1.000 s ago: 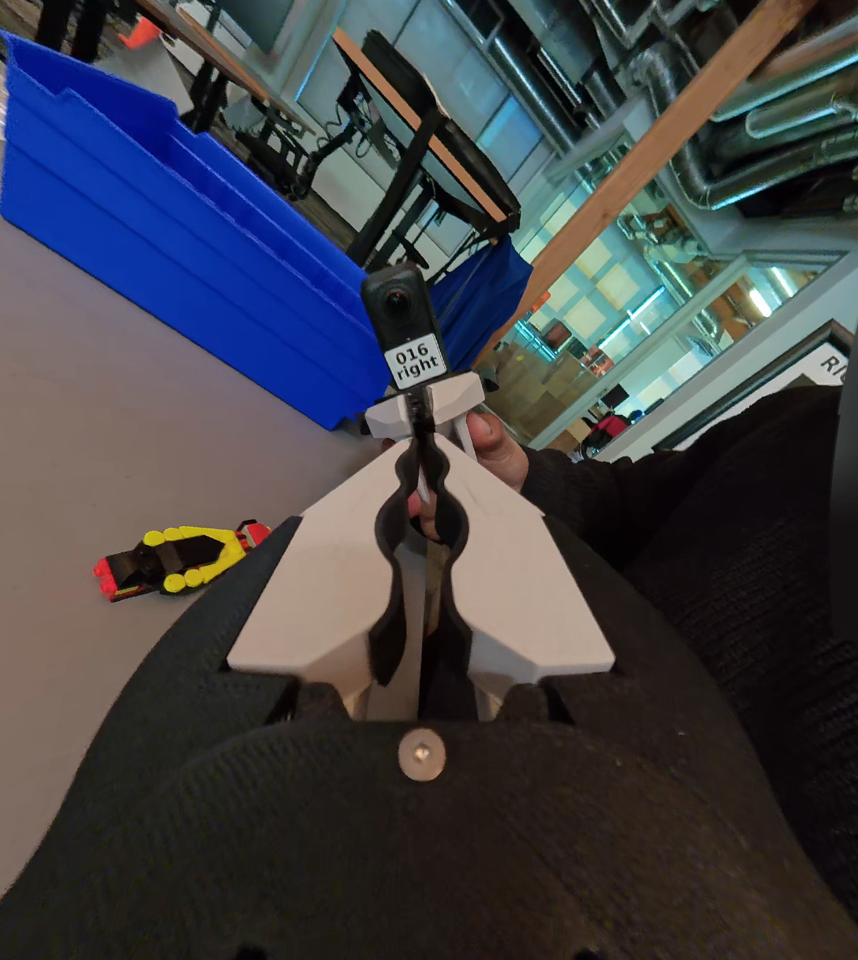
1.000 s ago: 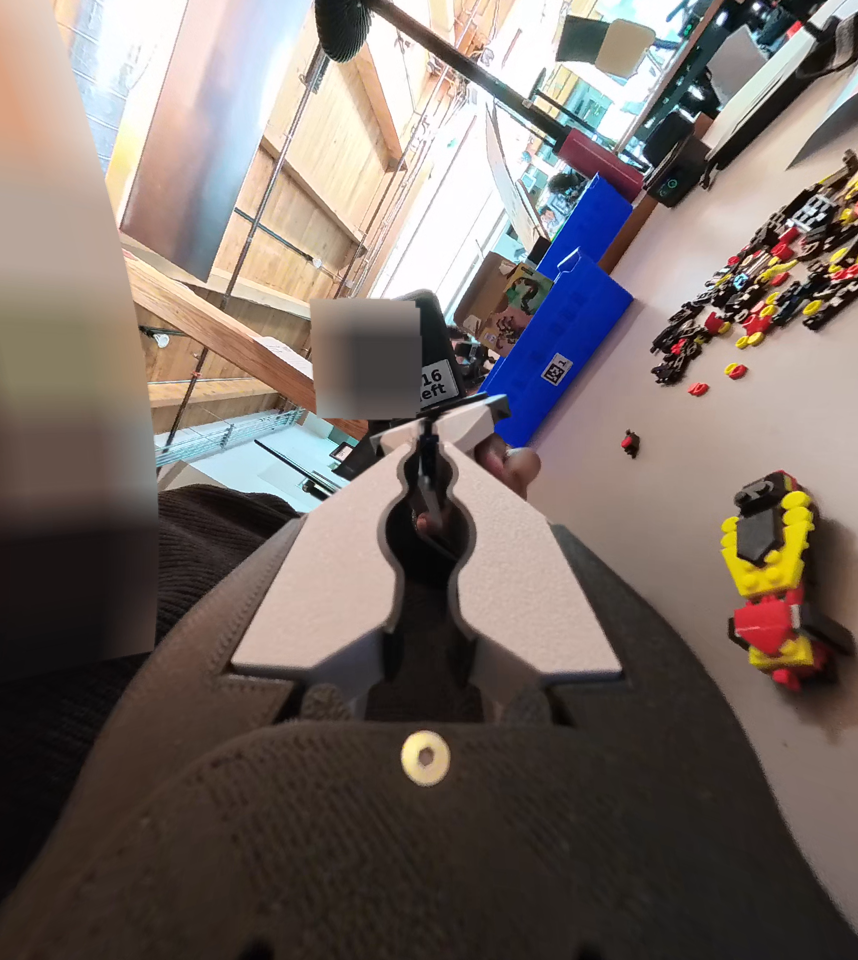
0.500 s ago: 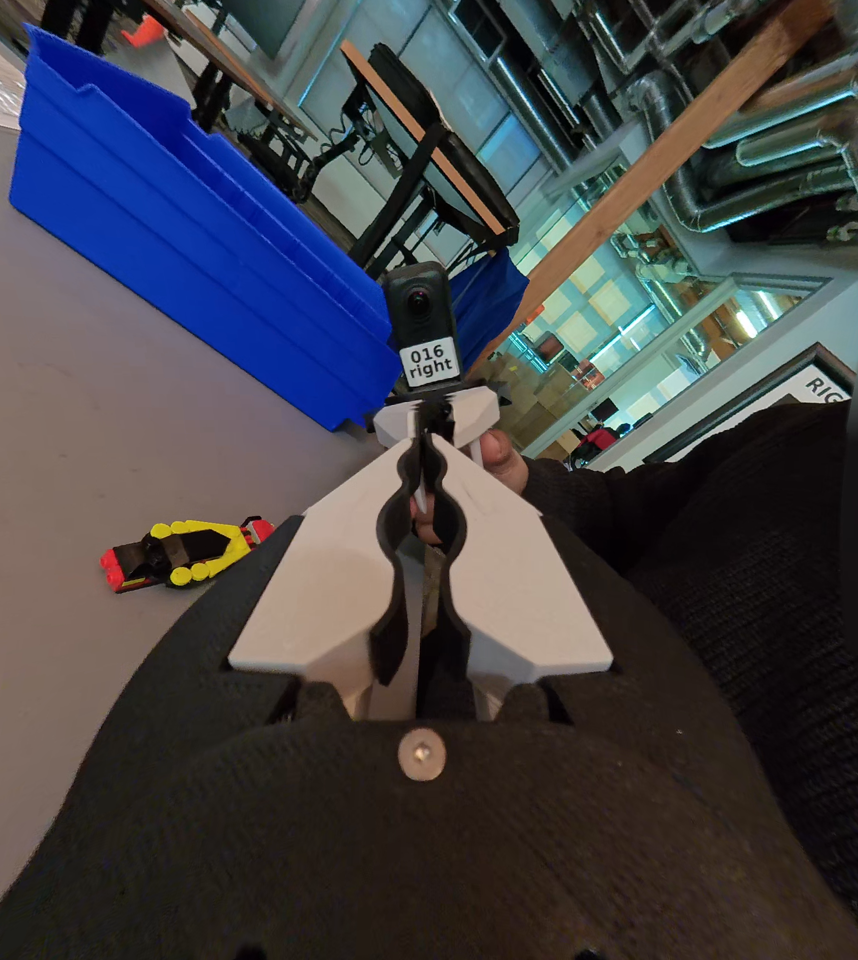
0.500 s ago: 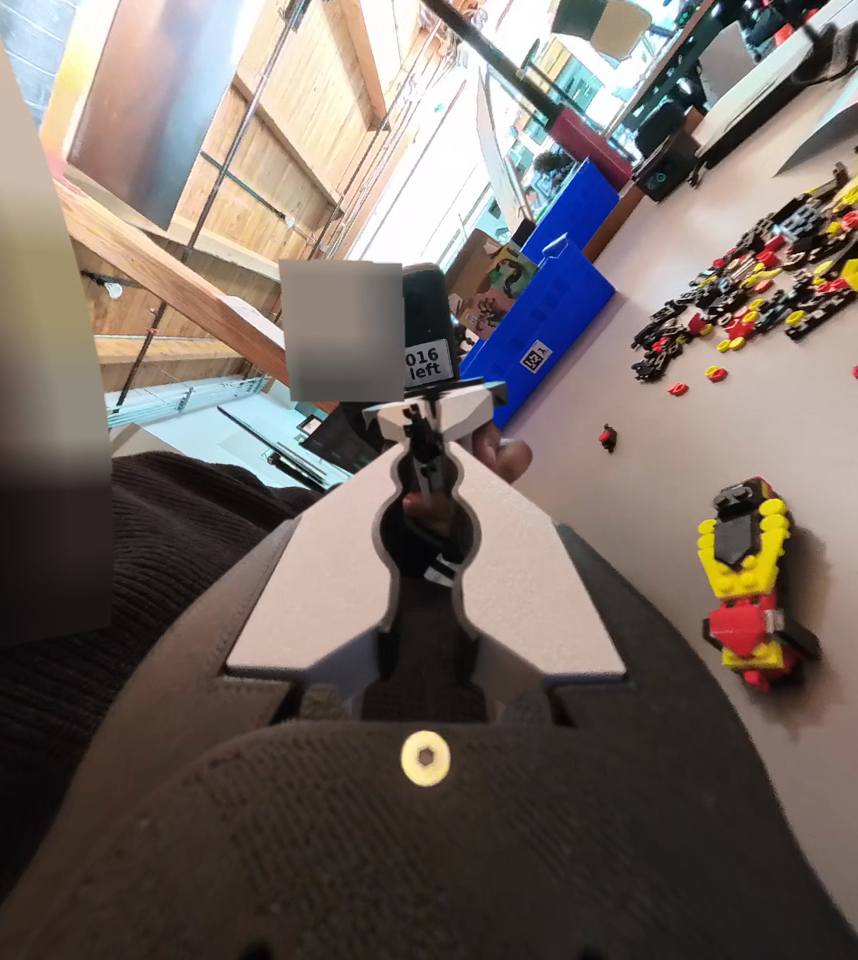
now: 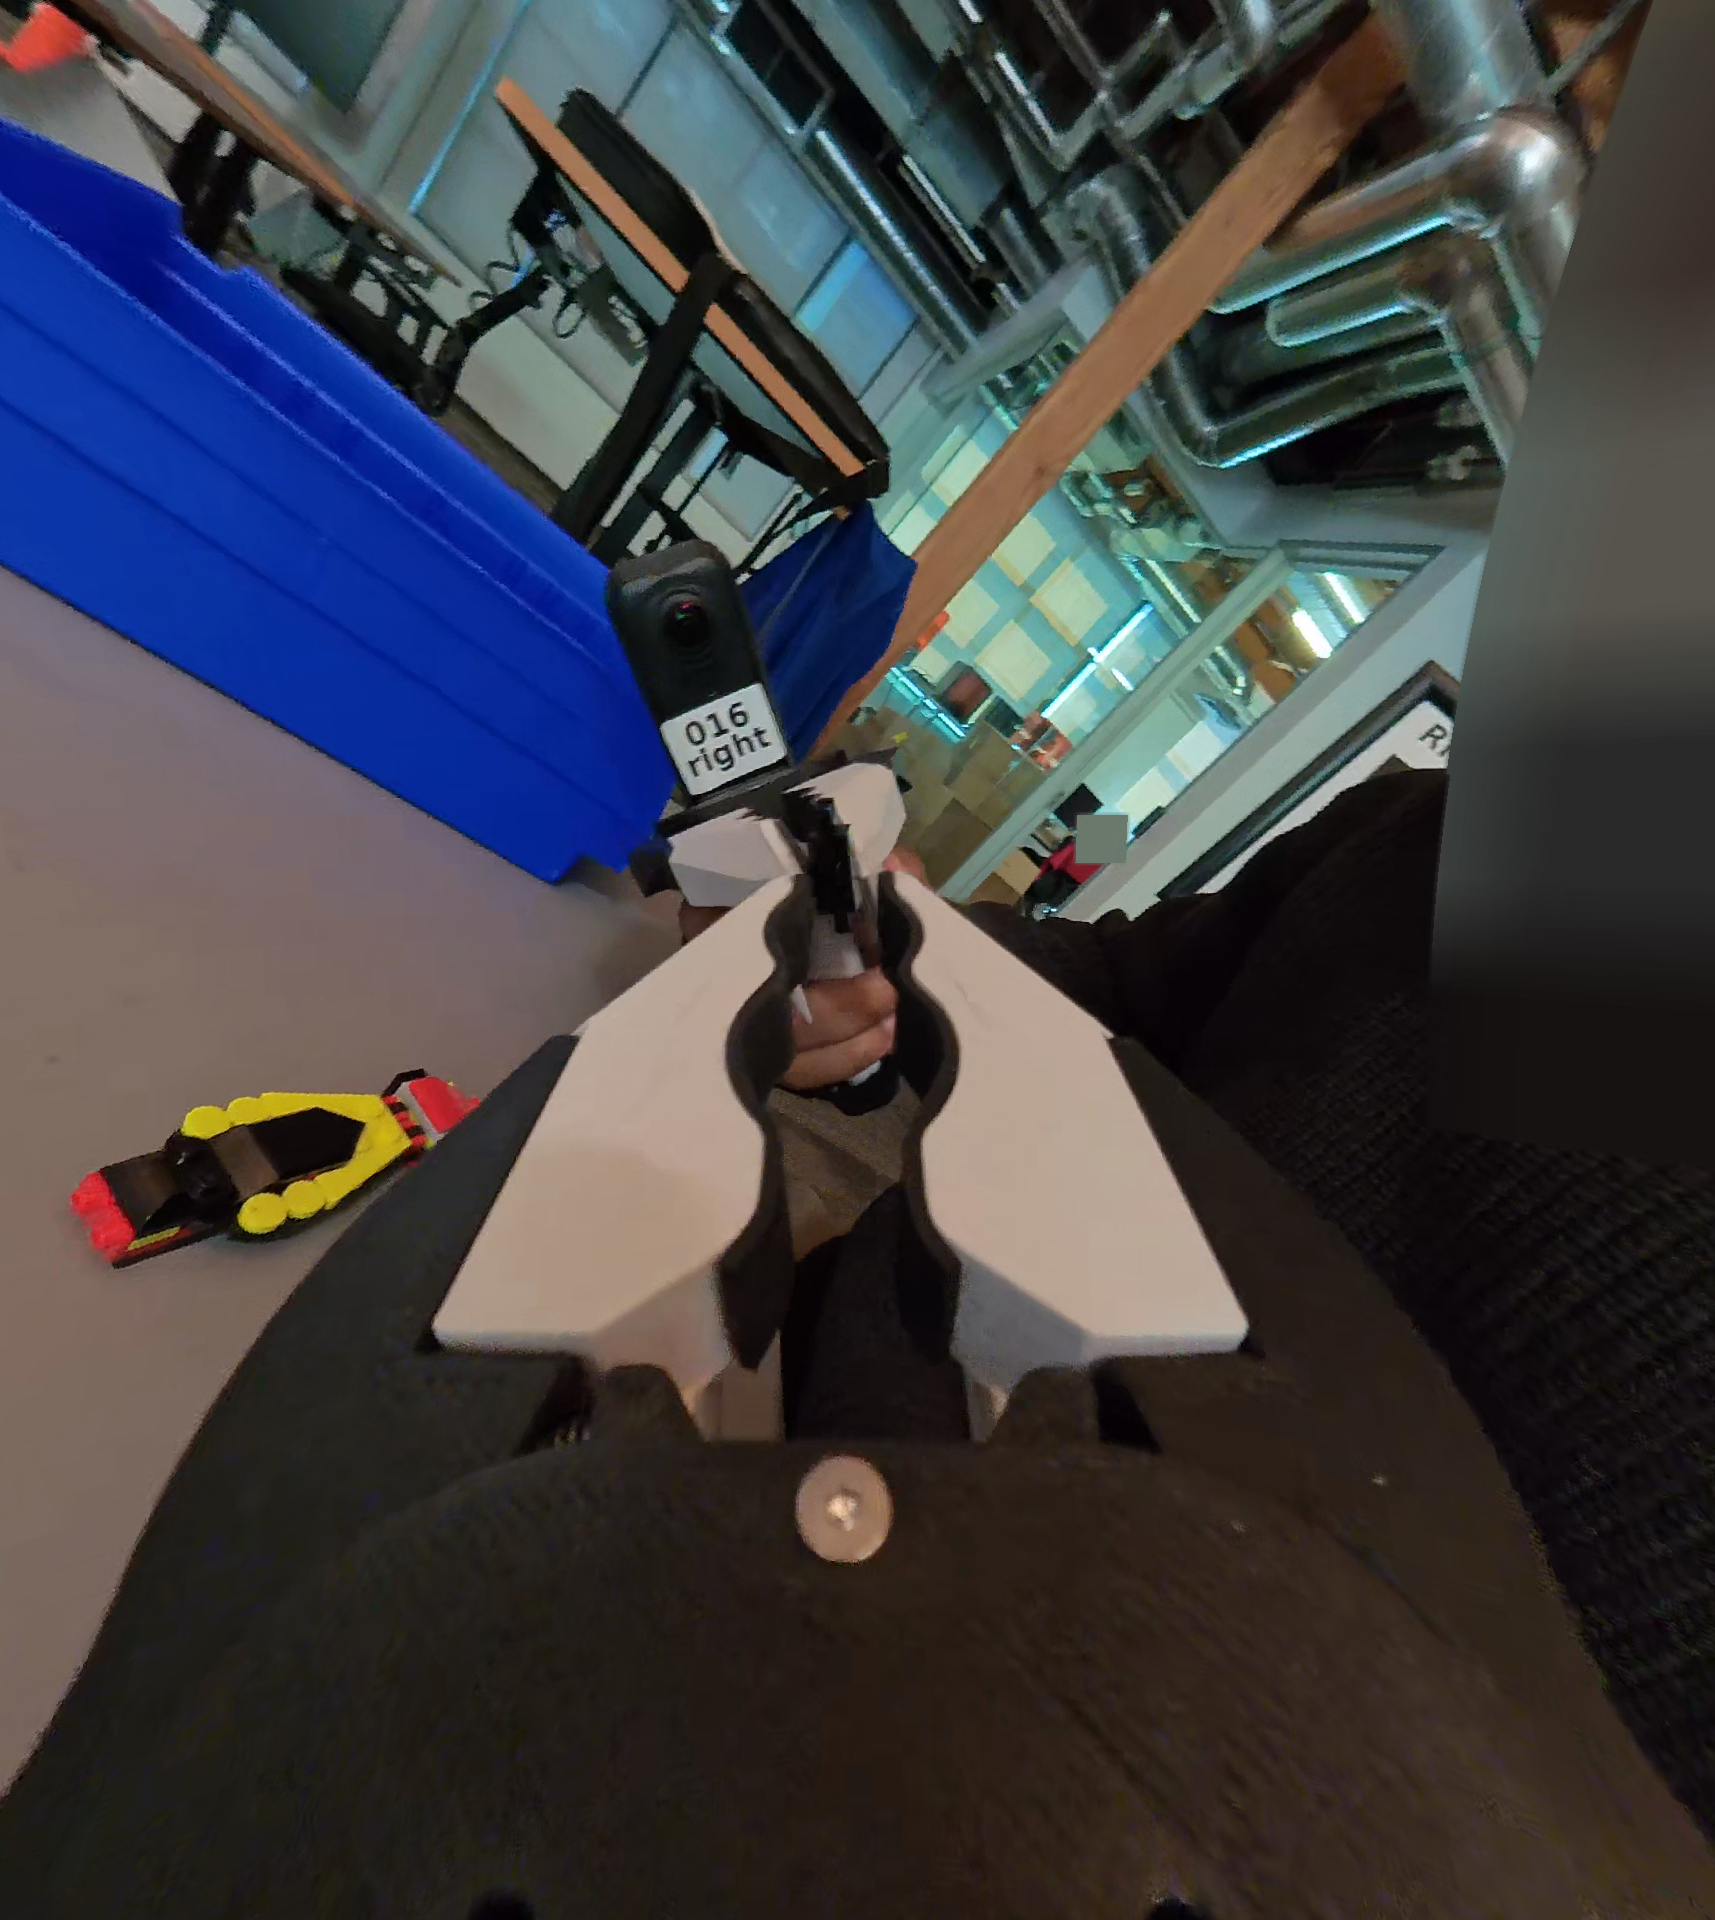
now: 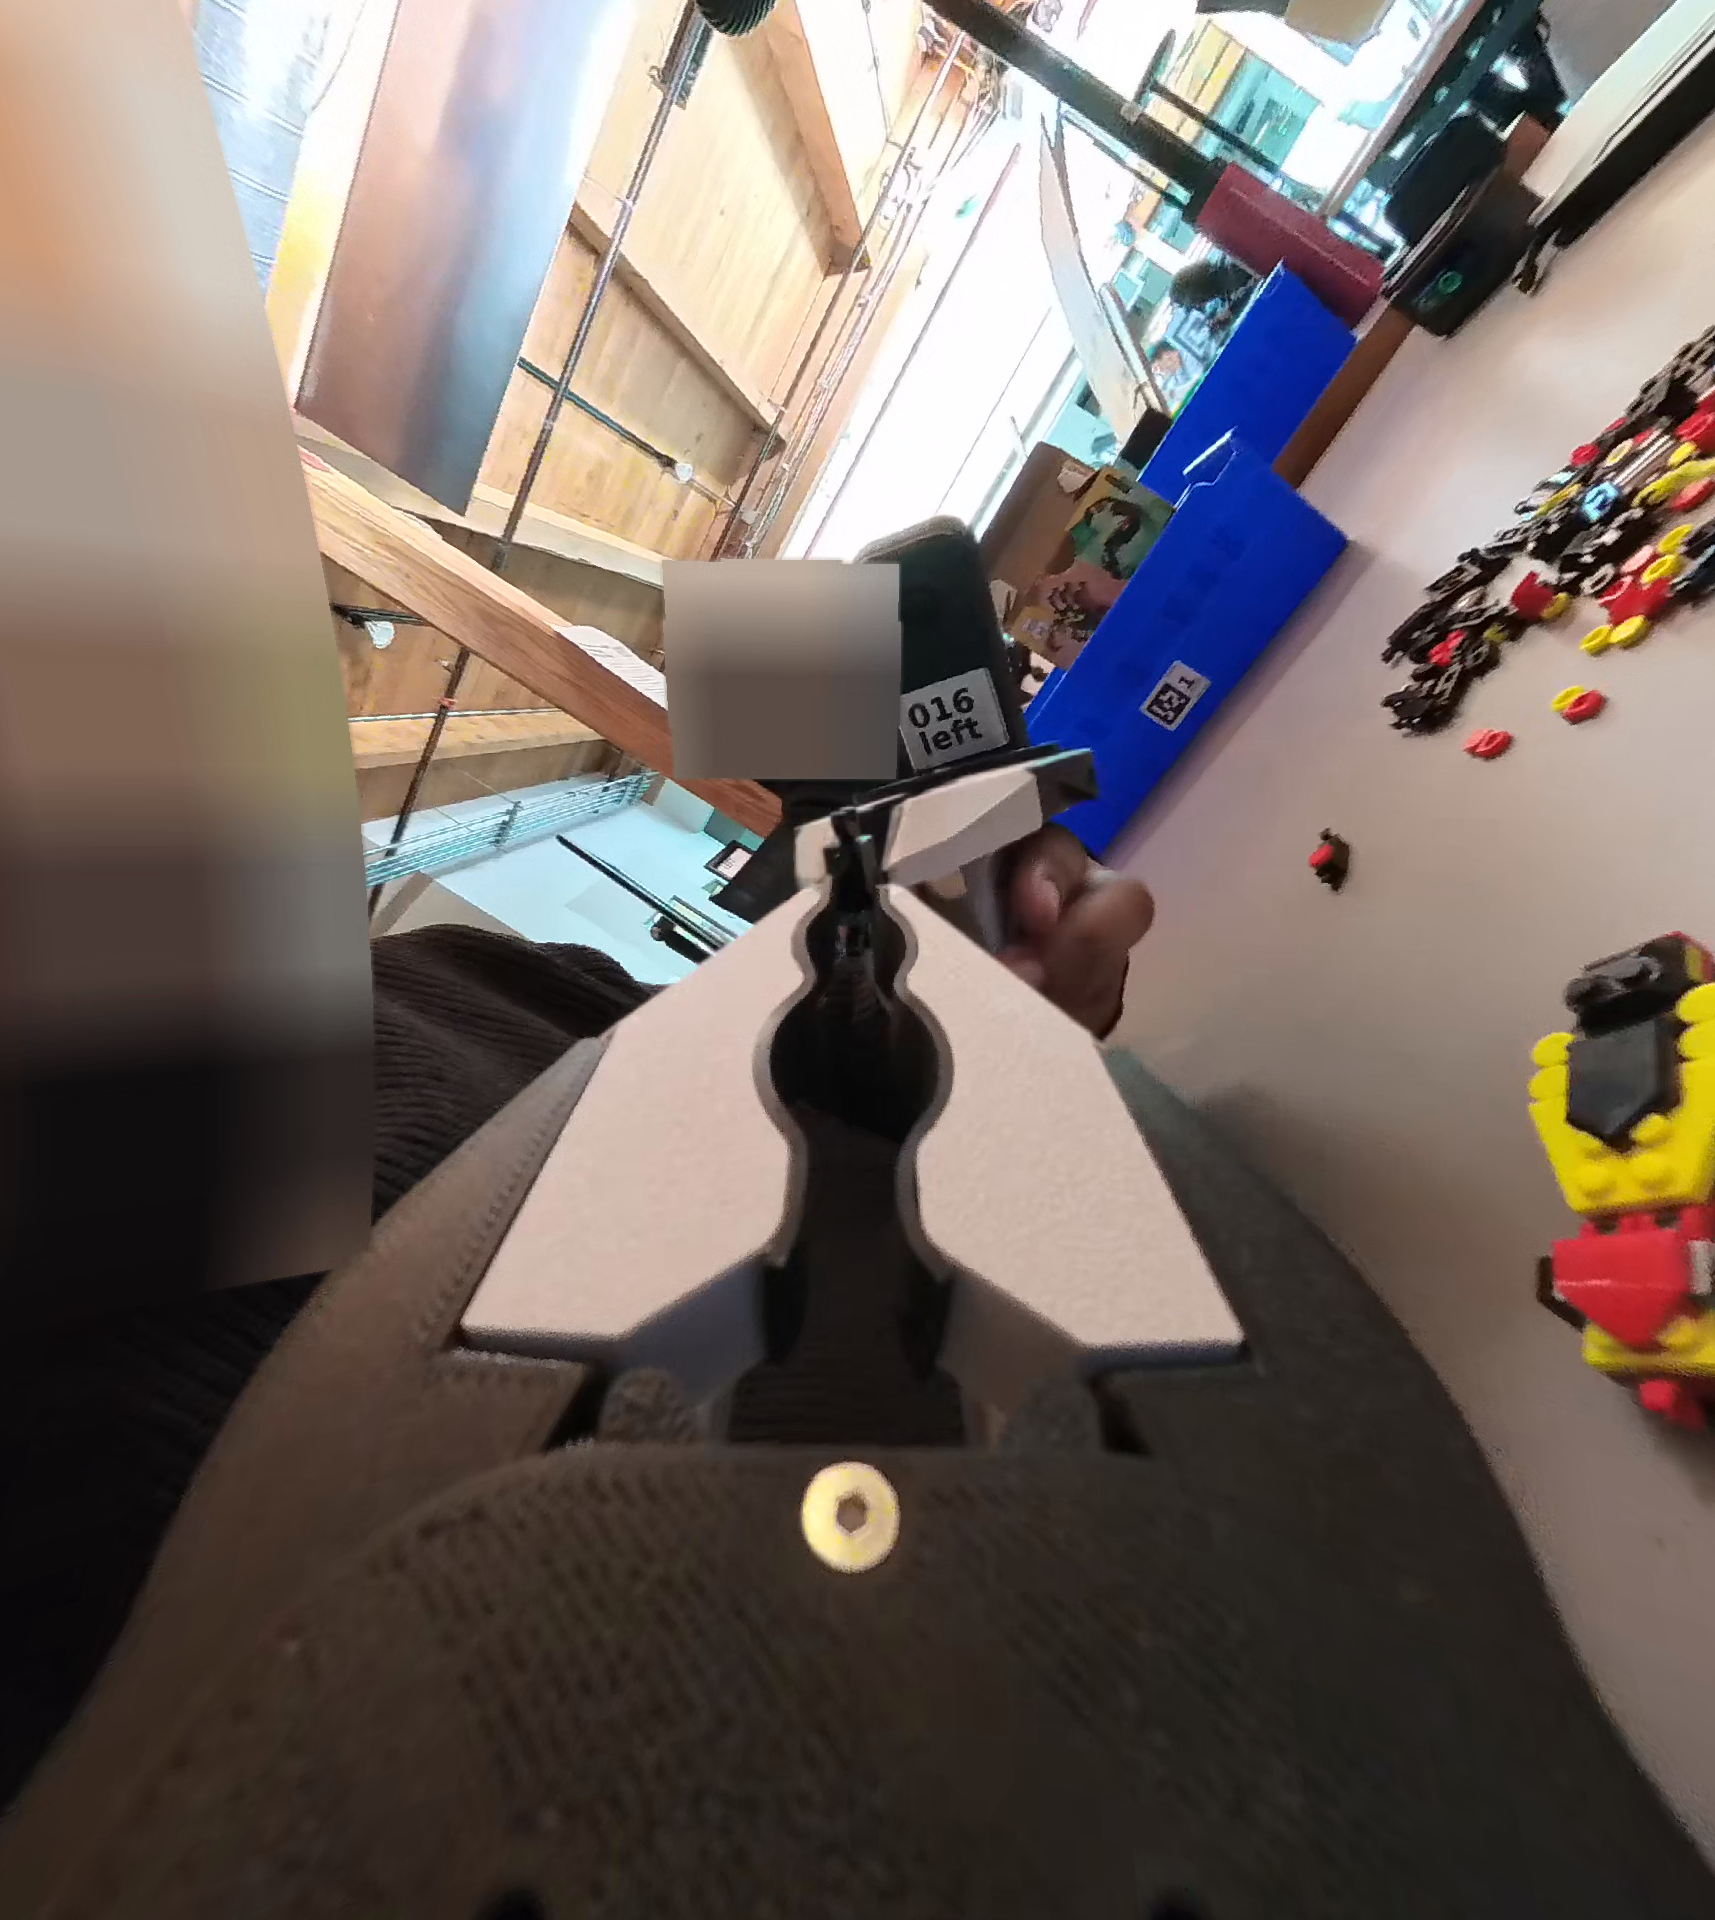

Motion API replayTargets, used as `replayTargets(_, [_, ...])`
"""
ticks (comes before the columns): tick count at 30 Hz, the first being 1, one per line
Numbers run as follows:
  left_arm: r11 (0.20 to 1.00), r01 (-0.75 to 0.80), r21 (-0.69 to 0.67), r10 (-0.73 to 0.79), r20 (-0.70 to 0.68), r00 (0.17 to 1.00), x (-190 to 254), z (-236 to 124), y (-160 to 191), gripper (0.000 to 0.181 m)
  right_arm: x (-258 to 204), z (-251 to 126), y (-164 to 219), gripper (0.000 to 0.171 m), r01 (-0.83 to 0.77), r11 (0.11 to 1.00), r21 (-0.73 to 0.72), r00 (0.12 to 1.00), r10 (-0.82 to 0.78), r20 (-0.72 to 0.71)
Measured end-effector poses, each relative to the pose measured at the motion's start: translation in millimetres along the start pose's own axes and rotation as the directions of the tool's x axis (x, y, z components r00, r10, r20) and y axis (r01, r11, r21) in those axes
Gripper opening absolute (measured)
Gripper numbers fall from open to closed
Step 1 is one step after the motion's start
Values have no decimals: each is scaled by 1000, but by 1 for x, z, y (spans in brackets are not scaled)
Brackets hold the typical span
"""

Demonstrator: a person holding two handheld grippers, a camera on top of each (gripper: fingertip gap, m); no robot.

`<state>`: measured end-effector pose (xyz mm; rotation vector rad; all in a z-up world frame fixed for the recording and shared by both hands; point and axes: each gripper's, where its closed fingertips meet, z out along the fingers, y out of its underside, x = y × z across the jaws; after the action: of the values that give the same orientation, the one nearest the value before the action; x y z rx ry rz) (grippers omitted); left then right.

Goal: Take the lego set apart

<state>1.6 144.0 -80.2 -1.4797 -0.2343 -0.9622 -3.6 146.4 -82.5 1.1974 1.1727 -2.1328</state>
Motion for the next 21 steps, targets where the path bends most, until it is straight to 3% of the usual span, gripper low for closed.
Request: replayTargets(21, [997,-68,-46,68,12,998,5,3,5,6,-2,2,12,5,89,989,-117,995,-93,-24])
